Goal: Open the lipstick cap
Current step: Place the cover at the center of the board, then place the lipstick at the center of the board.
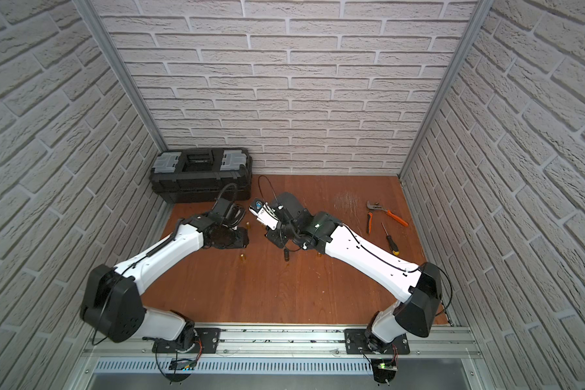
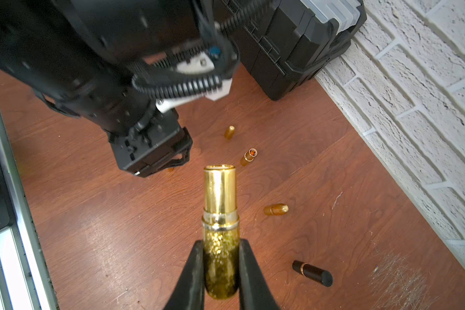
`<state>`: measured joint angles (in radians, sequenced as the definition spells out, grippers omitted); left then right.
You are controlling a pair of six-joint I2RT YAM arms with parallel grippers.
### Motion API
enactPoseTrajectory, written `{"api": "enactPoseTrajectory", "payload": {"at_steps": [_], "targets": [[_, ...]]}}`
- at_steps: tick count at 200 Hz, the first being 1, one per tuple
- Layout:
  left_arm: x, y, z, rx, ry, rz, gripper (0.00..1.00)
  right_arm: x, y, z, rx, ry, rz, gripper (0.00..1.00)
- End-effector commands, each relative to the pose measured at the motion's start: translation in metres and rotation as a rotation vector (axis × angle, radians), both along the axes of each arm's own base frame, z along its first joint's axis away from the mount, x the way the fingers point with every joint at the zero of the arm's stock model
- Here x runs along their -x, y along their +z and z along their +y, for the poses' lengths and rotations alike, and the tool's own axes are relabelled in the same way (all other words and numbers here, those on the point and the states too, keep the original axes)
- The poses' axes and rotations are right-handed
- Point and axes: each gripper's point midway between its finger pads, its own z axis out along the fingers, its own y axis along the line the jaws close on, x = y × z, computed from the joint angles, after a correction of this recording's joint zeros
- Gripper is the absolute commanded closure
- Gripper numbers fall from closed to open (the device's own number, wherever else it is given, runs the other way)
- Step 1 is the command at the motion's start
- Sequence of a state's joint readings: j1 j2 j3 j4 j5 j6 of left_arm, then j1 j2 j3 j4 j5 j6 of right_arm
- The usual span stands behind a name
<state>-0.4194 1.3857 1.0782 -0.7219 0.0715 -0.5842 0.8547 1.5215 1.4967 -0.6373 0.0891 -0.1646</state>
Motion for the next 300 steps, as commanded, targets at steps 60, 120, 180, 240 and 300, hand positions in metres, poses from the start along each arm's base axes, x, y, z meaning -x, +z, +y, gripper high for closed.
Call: {"api": "enactPoseTrajectory", "payload": {"at_steps": [60, 120, 180, 240, 300], "targets": [[0.021, 0.098, -0.014, 0.612, -0.008, 0.016, 0.37, -0.003, -0.018, 0.026, -0.046, 0.032, 0.031, 0.95], [0.021, 0.117, -0.024, 0.775, -0.043, -0.007, 0.36, -0.005, -0.024, 0.042, -0.053, 0.059, 0.04, 0.94], [0.023, 0.111, -0.039, 0.774, -0.105, 0.036, 0.39, -0.009, -0.022, 0.053, -0.069, 0.081, 0.038, 0.94], [0.016, 0.107, -0.044, 0.756, -0.121, 0.042, 0.49, -0.01, -0.021, 0.06, -0.064, 0.097, 0.033, 0.95], [0.01, 0.101, -0.044, 0.739, -0.122, 0.057, 0.56, -0.008, -0.025, 0.064, -0.061, 0.11, 0.041, 0.95]]}}
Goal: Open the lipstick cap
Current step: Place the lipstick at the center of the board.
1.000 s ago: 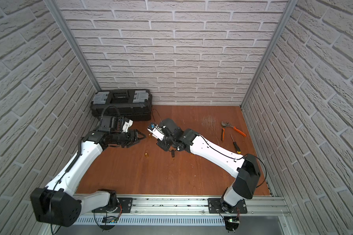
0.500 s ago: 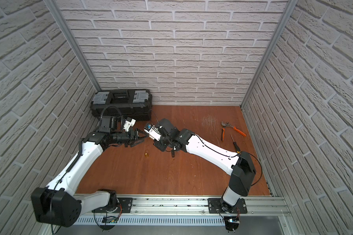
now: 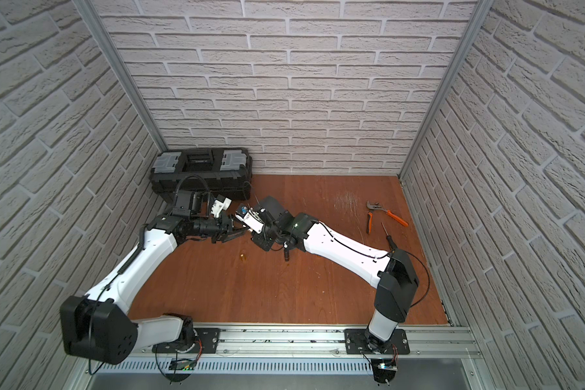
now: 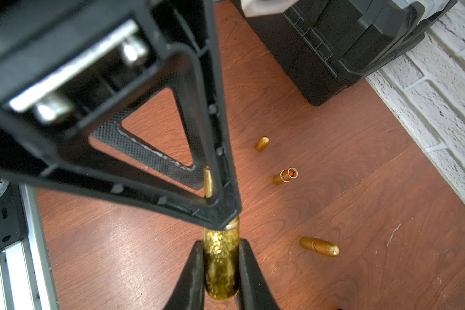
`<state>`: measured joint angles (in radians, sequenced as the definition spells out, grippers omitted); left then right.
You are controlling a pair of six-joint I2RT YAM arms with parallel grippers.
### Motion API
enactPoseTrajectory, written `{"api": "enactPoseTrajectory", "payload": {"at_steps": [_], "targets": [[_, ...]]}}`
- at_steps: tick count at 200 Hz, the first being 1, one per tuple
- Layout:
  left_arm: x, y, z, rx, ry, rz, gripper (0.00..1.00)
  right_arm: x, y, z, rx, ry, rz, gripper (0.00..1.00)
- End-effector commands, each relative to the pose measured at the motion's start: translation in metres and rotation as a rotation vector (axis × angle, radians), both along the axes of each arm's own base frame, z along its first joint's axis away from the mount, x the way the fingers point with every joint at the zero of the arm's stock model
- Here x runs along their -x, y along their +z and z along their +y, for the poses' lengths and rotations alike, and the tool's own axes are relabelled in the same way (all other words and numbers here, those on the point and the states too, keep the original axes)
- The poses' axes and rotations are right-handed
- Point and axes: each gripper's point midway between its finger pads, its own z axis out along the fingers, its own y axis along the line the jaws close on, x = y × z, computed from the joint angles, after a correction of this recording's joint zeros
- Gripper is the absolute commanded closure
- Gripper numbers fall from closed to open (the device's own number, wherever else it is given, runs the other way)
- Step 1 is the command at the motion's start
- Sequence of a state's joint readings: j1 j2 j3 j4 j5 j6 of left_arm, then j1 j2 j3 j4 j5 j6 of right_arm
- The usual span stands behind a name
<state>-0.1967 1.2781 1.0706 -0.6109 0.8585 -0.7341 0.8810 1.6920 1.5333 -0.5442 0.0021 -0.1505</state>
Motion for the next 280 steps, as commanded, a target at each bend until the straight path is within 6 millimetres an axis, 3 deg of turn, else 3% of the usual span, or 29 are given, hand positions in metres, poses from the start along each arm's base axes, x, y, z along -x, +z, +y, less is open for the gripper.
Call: {"api": "enactPoseTrajectory", "payload": {"at_steps": [1, 152, 191, 250, 280], "targets": [[-0.007, 0.008, -0.002, 0.002, -0.015, -0.049, 0.56, 0.0, 0.017, 0.013, -0.049, 0.029, -0.036, 0.94], [-0.009, 0.004, -0.005, 0.015, -0.028, -0.038, 0.82, -0.004, 0.013, 0.017, -0.027, 0.035, -0.044, 0.95], [-0.007, 0.006, -0.005, 0.021, -0.033, -0.041, 0.84, -0.006, 0.013, 0.016, -0.022, 0.03, -0.048, 0.93], [-0.009, 0.008, -0.004, 0.019, -0.027, -0.046, 0.85, -0.009, 0.017, 0.011, -0.016, 0.006, -0.066, 0.68], [-0.015, 0.005, 0.005, -0.012, 0.014, -0.039, 0.85, -0.01, 0.021, 0.007, -0.017, -0.008, -0.086, 0.63]]}}
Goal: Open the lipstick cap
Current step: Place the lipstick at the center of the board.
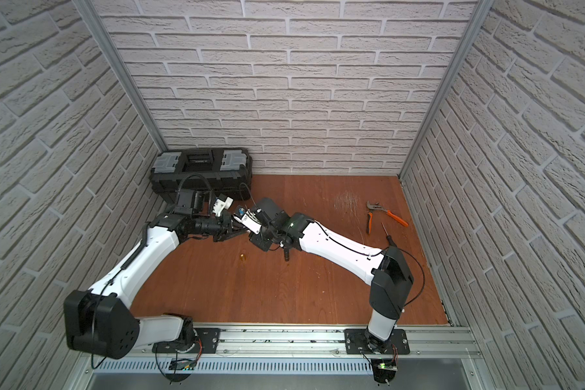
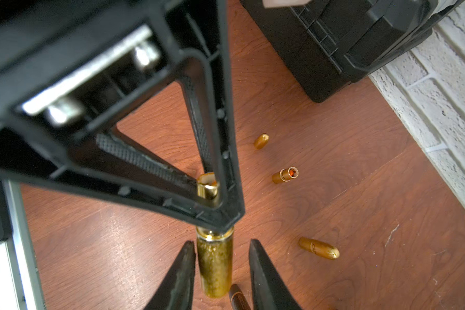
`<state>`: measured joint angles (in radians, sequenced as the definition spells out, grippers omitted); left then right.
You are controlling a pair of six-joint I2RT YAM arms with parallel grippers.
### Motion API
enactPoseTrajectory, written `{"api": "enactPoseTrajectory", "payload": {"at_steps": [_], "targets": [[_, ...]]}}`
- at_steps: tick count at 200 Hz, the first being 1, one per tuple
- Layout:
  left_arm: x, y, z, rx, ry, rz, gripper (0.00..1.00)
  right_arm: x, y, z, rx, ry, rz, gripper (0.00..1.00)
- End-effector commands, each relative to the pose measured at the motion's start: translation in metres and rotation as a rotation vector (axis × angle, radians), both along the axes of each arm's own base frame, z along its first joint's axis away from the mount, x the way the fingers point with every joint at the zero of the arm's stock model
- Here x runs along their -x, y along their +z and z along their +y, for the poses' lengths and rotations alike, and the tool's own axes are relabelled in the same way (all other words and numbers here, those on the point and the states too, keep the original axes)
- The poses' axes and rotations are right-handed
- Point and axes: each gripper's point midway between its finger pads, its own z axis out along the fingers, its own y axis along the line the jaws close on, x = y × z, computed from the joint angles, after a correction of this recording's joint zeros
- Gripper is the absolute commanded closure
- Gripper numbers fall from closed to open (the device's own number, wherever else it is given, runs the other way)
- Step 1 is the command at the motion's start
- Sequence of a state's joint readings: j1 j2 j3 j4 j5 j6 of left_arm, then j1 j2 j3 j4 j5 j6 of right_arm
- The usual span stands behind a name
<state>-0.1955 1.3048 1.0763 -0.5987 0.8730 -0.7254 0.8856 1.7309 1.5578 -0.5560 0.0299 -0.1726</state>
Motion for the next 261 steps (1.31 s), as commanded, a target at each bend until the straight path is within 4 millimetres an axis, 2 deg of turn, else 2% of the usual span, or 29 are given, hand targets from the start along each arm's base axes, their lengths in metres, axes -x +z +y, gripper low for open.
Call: {"api": "enactPoseTrajectory", "payload": {"at_steps": [1, 20, 48, 74, 97, 149, 178, 218, 261], "targets": [[-0.01, 0.008, 0.007, -0.02, 0.028, -0.042, 0.85, -0.004, 0.03, 0.004, -0.059, -0.008, -0.075, 0.63], [-0.017, 0.003, 0.017, -0.056, 0.071, -0.039, 0.85, -0.005, 0.03, -0.003, -0.053, -0.03, -0.091, 0.62], [-0.029, -0.014, 0.033, -0.255, 0.115, -0.066, 0.83, -0.008, 0.039, -0.012, -0.056, -0.066, -0.123, 0.61], [-0.039, -0.033, 0.026, -0.352, 0.108, -0.106, 0.83, -0.005, 0.06, -0.022, -0.071, -0.088, -0.15, 0.61], [-0.044, -0.044, 0.02, -0.476, 0.096, -0.175, 0.83, -0.002, 0.076, -0.039, -0.079, -0.135, -0.18, 0.61], [-0.037, -0.078, -0.004, -0.669, 0.032, -0.286, 0.83, 0.01, 0.097, -0.072, -0.091, -0.206, -0.22, 0.6], [-0.032, -0.094, -0.011, -0.686, 0.024, -0.321, 0.83, 0.01, 0.097, -0.08, -0.077, -0.232, -0.224, 0.59], [-0.022, -0.106, -0.017, -0.769, -0.027, -0.353, 0.83, 0.009, 0.086, -0.078, -0.058, -0.235, -0.203, 0.59], [-0.013, -0.128, -0.019, -0.838, -0.07, -0.355, 0.82, 0.007, 0.086, -0.079, -0.048, -0.242, -0.208, 0.59]]}}
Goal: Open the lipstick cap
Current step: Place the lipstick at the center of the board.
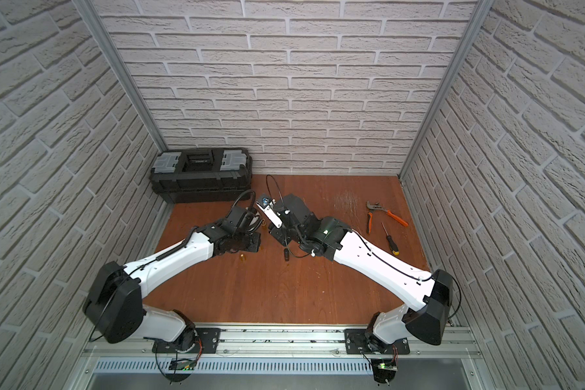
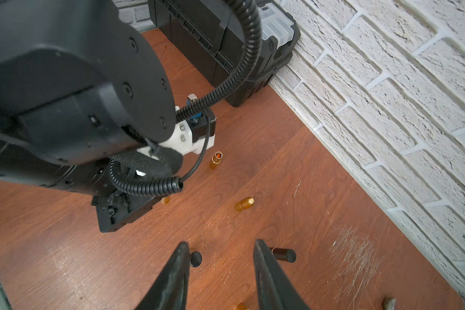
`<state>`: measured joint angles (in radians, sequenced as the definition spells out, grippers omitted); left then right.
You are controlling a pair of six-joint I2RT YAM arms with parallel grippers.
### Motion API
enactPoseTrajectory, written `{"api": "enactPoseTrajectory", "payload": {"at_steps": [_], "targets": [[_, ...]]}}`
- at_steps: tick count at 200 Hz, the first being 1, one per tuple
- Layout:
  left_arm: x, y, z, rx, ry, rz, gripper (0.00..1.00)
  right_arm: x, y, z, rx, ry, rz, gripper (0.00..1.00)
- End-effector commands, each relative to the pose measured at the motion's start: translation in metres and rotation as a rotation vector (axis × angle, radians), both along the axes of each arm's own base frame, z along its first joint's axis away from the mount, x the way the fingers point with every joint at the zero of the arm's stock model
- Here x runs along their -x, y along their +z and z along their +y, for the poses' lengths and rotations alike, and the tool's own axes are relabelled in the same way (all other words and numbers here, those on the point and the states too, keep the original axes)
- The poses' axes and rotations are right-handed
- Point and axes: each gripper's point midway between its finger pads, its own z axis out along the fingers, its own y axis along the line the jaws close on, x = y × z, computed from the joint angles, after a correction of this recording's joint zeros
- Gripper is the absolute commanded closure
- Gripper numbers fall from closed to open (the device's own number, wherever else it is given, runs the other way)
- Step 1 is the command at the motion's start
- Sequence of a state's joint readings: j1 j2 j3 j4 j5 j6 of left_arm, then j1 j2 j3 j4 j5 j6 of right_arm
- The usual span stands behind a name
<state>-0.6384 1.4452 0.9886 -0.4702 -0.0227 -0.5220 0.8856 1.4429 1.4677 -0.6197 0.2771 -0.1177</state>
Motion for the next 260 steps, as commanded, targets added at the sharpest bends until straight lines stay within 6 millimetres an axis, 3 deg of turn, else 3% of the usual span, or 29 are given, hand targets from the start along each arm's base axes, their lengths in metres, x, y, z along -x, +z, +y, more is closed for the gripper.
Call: {"api": "enactPoseTrajectory", "payload": {"at_steps": [1, 80, 166, 233, 260], "targets": [[-0.003, -0.016, 0.005, -0.072, -0.003, -0.021, 0.82, -0.002, 0.007, -0.001, -0.019, -0.022, -0.02, 0.59], [0.002, -0.046, 0.007, -0.111, 0.004, -0.005, 0.82, -0.004, 0.004, -0.002, 0.012, -0.026, -0.019, 0.59], [0.012, -0.057, 0.009, -0.135, 0.003, -0.007, 0.8, -0.009, -0.005, 0.006, 0.038, -0.017, 0.004, 0.59], [0.016, -0.062, 0.01, -0.153, 0.007, -0.005, 0.72, -0.009, -0.012, 0.006, 0.048, -0.02, 0.019, 0.59], [0.016, -0.058, 0.01, -0.15, 0.012, -0.009, 0.61, -0.009, -0.013, 0.005, 0.046, -0.023, 0.019, 0.59]]}}
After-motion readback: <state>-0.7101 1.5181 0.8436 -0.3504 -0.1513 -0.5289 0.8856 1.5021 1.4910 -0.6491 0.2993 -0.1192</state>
